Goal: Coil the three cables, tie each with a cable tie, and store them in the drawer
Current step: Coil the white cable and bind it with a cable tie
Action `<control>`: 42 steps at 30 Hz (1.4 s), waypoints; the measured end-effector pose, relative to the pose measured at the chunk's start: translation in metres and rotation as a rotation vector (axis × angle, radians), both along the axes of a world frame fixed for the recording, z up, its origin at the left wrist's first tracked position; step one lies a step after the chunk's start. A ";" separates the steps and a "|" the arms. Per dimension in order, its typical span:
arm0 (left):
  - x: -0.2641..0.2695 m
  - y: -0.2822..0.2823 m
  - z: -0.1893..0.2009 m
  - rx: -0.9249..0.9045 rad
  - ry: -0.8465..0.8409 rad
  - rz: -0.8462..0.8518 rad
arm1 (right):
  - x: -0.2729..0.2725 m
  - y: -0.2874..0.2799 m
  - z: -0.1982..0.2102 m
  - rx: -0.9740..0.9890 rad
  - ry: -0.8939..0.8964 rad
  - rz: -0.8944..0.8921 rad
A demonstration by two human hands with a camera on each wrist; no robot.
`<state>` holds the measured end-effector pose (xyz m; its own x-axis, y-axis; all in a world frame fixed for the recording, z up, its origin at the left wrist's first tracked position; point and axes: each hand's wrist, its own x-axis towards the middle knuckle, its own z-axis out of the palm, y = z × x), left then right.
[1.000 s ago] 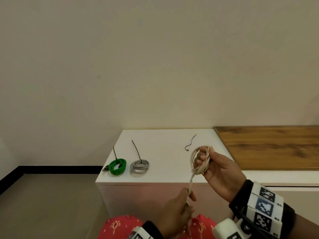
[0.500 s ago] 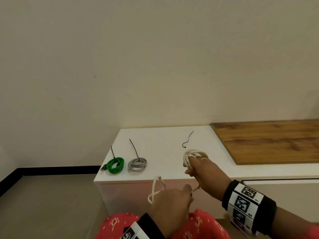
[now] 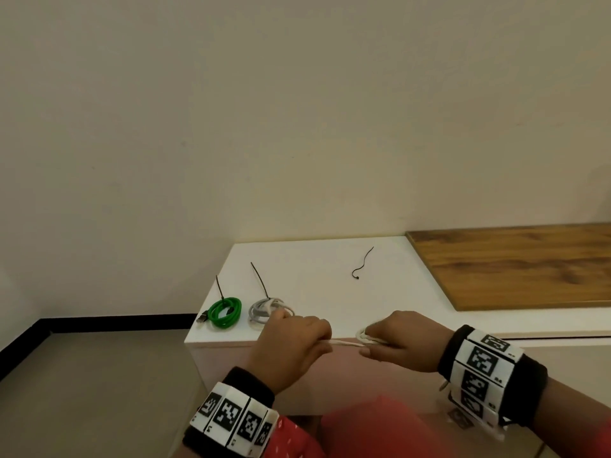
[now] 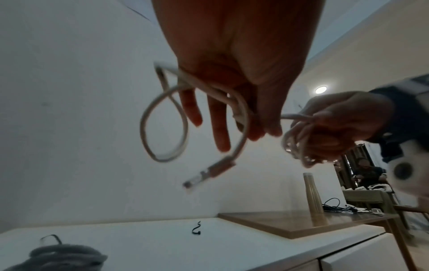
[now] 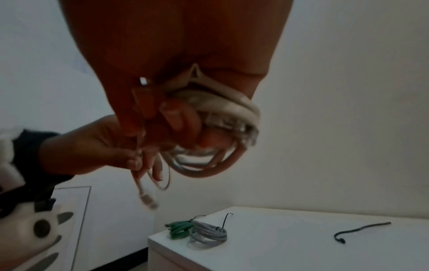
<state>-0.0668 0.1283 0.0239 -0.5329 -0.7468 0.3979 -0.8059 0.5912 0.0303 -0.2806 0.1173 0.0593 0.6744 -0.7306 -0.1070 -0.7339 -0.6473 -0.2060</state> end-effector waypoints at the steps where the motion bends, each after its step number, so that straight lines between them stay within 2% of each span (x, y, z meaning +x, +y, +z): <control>1: 0.003 -0.001 -0.003 0.026 0.026 0.000 | -0.001 -0.002 0.000 0.089 -0.035 -0.025; 7: -0.001 -0.002 -0.007 0.174 0.360 -0.019 | -0.007 -0.004 0.002 0.655 -0.485 -0.208; 11: -0.011 0.001 -0.014 0.307 0.619 -0.043 | -0.008 -0.004 0.005 0.798 -0.680 -0.213; 16: -0.017 0.001 -0.019 0.329 0.793 -0.025 | -0.009 -0.004 0.004 0.901 -0.788 -0.189; 21: -0.016 -0.002 -0.023 0.276 0.777 -0.007 | -0.011 -0.007 0.001 1.007 -0.883 -0.229; 24: -0.006 -0.005 -0.030 0.251 0.789 0.013 | -0.017 -0.012 0.006 1.134 -1.035 -0.202; 27: 0.016 -0.006 -0.044 0.327 0.816 0.094 | -0.027 -0.018 0.015 1.237 -1.187 -0.150; 33: 0.038 -0.017 -0.065 0.630 0.618 0.377 | -0.029 -0.027 0.019 1.389 -1.372 -0.013; 35: 0.037 -0.017 -0.063 0.727 0.615 0.392 | -0.027 -0.024 0.022 1.338 -1.410 -0.066; 37: 0.031 -0.015 -0.058 0.756 0.579 0.357 | -0.024 -0.019 0.023 1.207 -1.413 -0.189; 40: 0.018 -0.012 -0.044 0.583 0.481 0.285 | -0.017 -0.013 0.020 0.992 -1.303 -0.355; 42: 0.009 -0.008 -0.033 0.445 0.434 0.260 | -0.011 -0.009 0.017 0.899 -1.228 -0.390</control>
